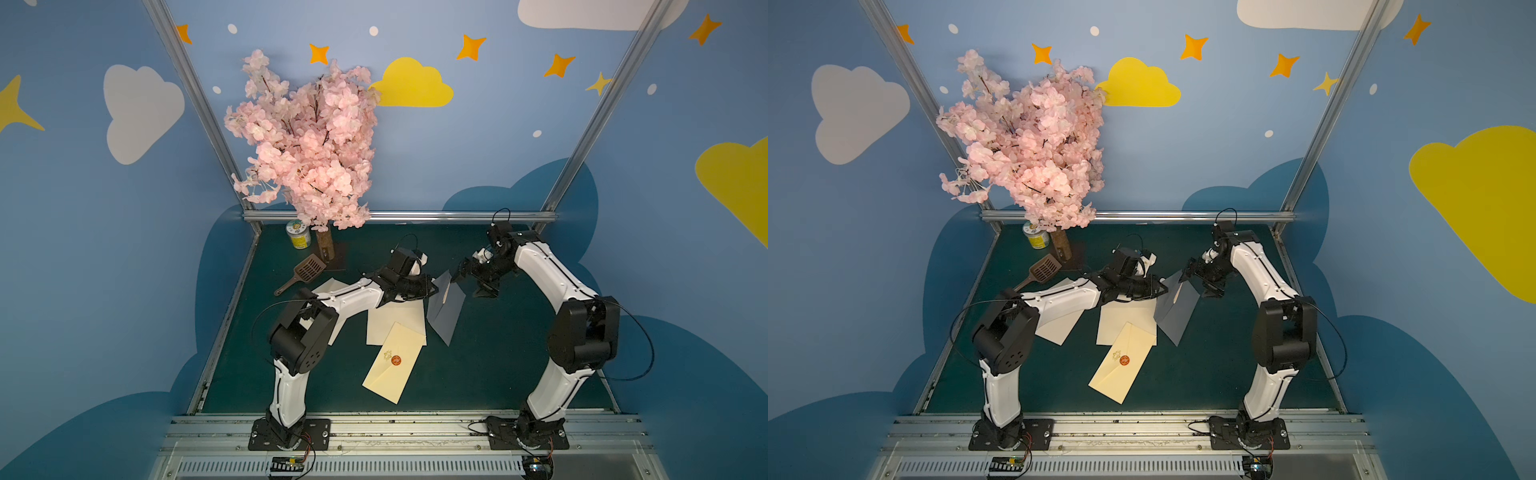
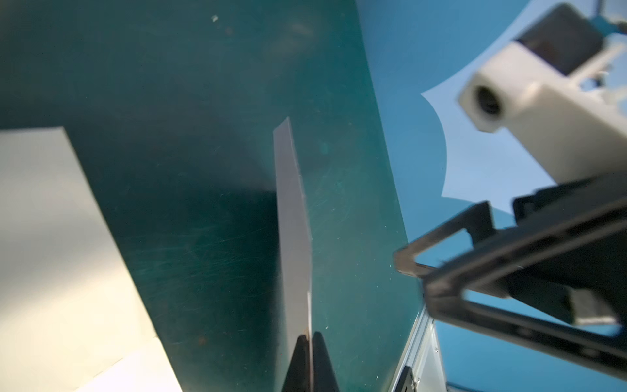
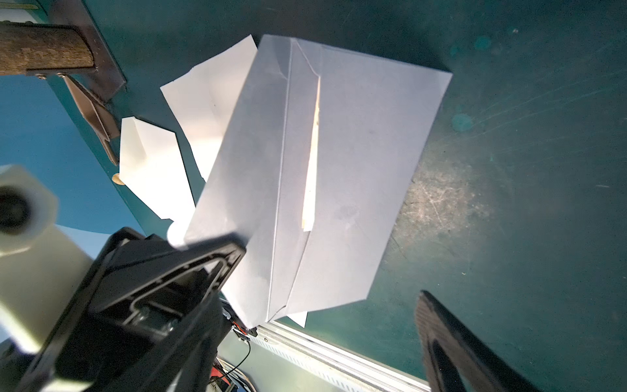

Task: Fold the letter paper in half and place it into the envelope
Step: Place the envelope at the center of the board.

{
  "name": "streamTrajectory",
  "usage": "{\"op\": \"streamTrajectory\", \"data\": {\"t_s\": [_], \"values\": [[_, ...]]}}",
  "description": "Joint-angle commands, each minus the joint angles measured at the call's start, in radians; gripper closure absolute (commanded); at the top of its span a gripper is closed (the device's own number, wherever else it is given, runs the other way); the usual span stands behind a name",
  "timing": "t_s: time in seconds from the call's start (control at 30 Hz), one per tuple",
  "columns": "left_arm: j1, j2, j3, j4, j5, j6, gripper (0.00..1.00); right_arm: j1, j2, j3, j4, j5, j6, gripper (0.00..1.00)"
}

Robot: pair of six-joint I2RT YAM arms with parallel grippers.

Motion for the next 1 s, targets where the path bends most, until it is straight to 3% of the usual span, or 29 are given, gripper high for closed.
{"op": "streamTrajectory", "data": {"t_s": [0.0,0.27,0.33,0.37,0.43,0.57,0.63,0.73,0.97], "values": [[0.011,0.028,-0.057,0.110,-0.018,-0.089,0.97,-0.008,-0.006,-0.019,-0.032,0.000,0.005,0.11],[0.006,0.039,-0.112,0.166,0.007,-0.122,0.97,-0.008,-0.004,-0.059,-0.011,0.020,0.008,0.17],[0.005,0.032,-0.117,0.153,0.018,-0.112,0.88,-0.007,-0.001,-0.075,-0.001,0.025,0.008,0.22],[0.005,0.027,-0.115,0.139,0.022,-0.101,0.80,-0.006,0.001,-0.081,0.004,0.029,0.009,0.24],[0.004,0.010,-0.102,0.088,0.025,-0.068,0.50,-0.005,0.008,-0.096,0.015,0.036,0.008,0.32],[0.010,-0.029,-0.075,-0.041,-0.001,0.007,0.01,0.003,0.029,-0.114,0.032,0.052,0.004,0.51],[0.020,-0.045,-0.054,-0.109,-0.019,0.042,0.00,0.009,0.044,-0.117,0.035,0.063,0.002,0.66],[0.039,-0.067,-0.032,-0.206,-0.051,0.091,0.00,0.020,0.073,-0.113,0.037,0.083,0.001,0.97],[0.077,-0.095,0.000,-0.374,-0.127,0.198,0.00,0.043,0.163,-0.084,0.021,0.146,0.001,1.00]]}}
